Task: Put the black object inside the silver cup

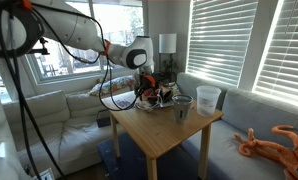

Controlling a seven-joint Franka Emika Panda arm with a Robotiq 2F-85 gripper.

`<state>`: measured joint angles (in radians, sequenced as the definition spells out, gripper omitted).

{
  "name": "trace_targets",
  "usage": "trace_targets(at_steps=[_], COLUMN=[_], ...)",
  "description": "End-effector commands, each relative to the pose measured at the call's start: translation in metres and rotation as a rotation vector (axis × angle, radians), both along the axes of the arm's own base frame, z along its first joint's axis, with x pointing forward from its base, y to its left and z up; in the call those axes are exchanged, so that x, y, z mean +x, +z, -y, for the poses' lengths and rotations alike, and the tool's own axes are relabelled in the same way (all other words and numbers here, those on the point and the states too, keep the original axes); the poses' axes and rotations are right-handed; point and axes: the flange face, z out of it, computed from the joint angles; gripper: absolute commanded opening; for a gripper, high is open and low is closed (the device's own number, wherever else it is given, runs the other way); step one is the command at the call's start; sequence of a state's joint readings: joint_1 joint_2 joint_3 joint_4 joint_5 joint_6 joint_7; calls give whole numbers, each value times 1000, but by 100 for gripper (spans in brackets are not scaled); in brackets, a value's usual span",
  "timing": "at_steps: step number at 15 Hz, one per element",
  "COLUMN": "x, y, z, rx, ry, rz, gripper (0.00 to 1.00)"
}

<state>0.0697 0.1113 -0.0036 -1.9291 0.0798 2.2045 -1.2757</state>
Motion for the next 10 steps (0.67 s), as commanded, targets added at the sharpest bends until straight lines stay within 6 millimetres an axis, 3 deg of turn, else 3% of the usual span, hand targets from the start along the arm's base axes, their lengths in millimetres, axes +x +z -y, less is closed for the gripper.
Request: trace_targets(at_steps=[1,3,5,8,10], x=[22,28,34,41,45], y=[-6,-11,-13,-17,-19], z=[-4,-6,-9,-11,-10], rx=[30,35,39,41,43], ry=[16,23,29,33,31], rz=[7,1,15,22,18], gripper=[84,75,77,67,66])
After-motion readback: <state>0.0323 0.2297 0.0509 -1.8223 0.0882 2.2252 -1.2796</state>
